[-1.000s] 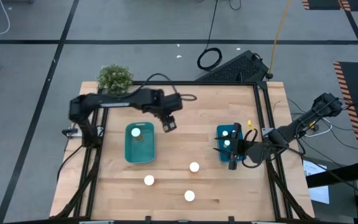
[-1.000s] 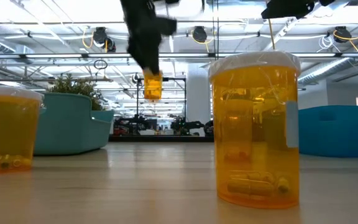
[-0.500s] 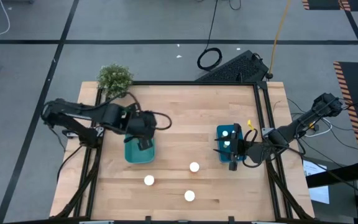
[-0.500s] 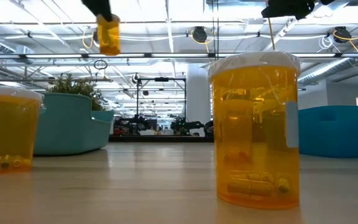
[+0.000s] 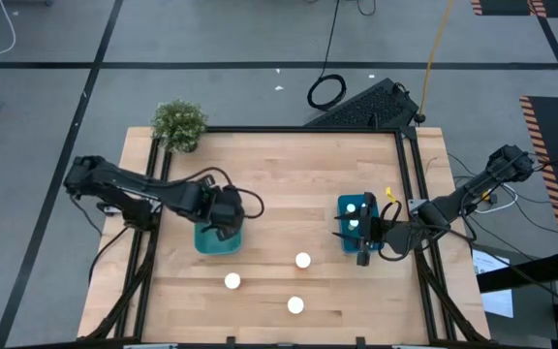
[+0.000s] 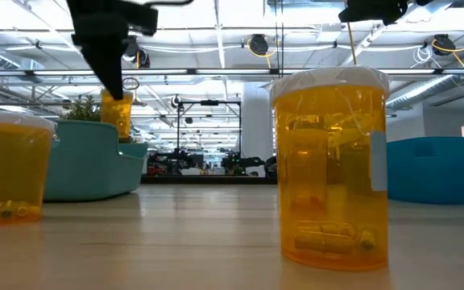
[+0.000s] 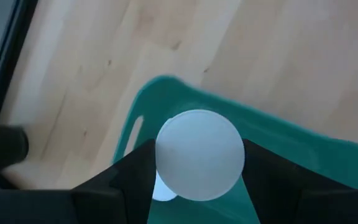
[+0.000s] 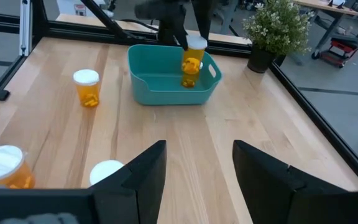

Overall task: Pick and place medicine bottles into bin by pill shape (circle, oval)
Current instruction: Put the big orange capsule bottle into the green bin

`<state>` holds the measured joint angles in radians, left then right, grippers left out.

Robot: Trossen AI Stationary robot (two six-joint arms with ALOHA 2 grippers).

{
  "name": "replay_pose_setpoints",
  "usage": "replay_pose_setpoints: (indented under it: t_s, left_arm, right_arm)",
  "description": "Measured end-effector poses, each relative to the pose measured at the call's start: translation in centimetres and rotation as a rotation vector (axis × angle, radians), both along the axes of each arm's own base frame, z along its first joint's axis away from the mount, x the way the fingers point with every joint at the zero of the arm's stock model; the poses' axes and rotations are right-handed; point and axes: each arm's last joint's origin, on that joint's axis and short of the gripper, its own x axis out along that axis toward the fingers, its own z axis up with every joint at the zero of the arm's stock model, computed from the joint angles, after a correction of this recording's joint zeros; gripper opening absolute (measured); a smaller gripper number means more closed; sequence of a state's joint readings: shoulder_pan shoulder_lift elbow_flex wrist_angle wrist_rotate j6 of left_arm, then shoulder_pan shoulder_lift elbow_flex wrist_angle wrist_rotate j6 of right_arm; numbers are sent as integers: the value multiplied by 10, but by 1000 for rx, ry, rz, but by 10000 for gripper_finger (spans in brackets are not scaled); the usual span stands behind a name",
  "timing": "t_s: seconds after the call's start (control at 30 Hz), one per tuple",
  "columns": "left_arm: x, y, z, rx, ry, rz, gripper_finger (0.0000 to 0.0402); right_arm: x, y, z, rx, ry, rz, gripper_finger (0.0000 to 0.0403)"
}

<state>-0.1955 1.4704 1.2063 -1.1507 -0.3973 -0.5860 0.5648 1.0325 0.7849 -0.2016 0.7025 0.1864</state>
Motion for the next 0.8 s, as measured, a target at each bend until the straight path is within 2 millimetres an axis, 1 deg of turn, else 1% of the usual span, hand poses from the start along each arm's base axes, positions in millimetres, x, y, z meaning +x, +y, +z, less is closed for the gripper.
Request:
replay_pose_setpoints:
  t_s: [0.1,0.23,0.4,0.53,0.67,0.8]
  left_arm:
    - [-3,5,-14,4,14,46,216]
    - [1,9,-32,-10,-38,58,216]
    - [0,18,-48,-15,-51,89,216]
    - [-5,26,-60,-10,-23,118,216]
    - [-7,31,-72,-19,-32,130,216]
    - [-8,34,-80,-31,-50,138,218]
  right_arm:
    - [0,0,0,0,0,0,180]
    - [0,0,0,0,0,0,180]
    - [0,0,0,0,0,-1,180]
    - [0,0,0,0,0,-1,180]
    - [0,0,0,-1,0,-1,180]
    - [0,0,0,-1,0,-1,180]
